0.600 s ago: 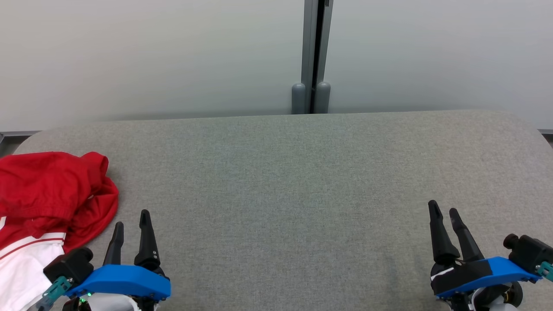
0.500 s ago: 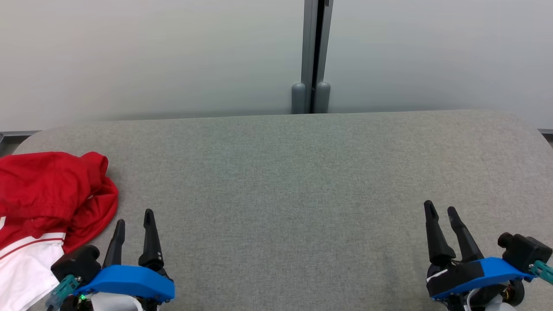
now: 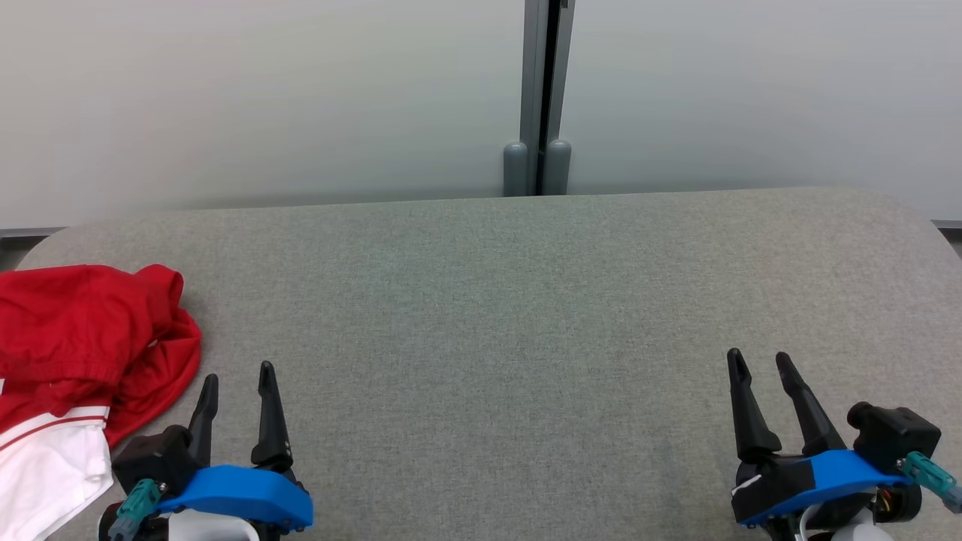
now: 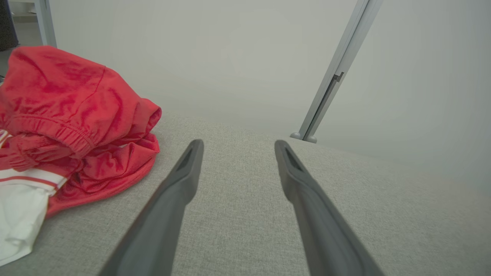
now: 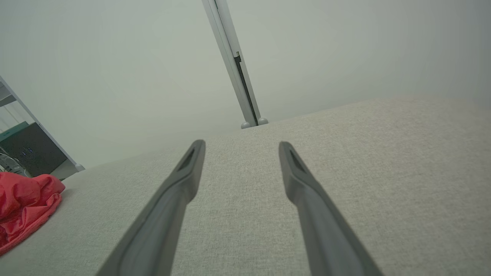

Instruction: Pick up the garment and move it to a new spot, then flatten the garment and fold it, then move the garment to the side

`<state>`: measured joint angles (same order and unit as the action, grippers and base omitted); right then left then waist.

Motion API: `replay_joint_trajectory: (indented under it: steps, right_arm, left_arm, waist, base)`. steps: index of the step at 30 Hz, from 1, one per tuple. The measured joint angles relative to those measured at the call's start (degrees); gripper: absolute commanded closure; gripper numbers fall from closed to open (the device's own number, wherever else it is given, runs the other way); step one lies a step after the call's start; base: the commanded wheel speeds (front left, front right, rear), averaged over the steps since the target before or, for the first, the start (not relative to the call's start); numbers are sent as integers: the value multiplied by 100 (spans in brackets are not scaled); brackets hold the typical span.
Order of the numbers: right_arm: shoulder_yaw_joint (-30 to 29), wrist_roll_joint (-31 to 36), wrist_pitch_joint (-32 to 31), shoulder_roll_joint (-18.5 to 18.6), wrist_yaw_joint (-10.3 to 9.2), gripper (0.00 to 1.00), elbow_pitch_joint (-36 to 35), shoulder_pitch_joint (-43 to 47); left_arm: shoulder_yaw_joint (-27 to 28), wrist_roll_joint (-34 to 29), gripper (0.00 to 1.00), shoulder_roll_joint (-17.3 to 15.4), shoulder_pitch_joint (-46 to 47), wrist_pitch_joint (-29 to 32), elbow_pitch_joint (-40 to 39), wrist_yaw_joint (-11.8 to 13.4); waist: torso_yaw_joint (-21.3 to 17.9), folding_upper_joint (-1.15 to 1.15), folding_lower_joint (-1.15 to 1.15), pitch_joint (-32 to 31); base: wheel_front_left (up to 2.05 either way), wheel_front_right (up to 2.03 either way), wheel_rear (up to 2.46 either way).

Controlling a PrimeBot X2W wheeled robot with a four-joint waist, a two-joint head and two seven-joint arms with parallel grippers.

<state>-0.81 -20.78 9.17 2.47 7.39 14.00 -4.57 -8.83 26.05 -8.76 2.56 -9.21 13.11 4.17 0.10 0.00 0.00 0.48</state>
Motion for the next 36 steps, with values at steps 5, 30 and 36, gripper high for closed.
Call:
replay_joint_trajectory:
  steps: [5, 30, 36]
  right_arm:
    - [19, 189, 64, 1, 1, 0, 11, -4]
    - [34, 1268, 367, 10, 1, 0, 391, -119]
    - [47, 1533, 450, 12, 2, 0, 392, -128]
  left_arm:
    - [21, -134, 0, 26, -4, -62, -5, 0]
    - [96, -888, 0, 209, -47, -365, 374, -196]
    - [108, -1145, 0, 234, -46, -439, 371, -196]
  waist:
    - [-5, 0, 0, 6]
    - [-26, 1, 0, -41]
    - [-29, 1, 0, -46]
  base:
    - [0, 0, 0]
    - [0, 0, 0]
    - [0, 0, 0]
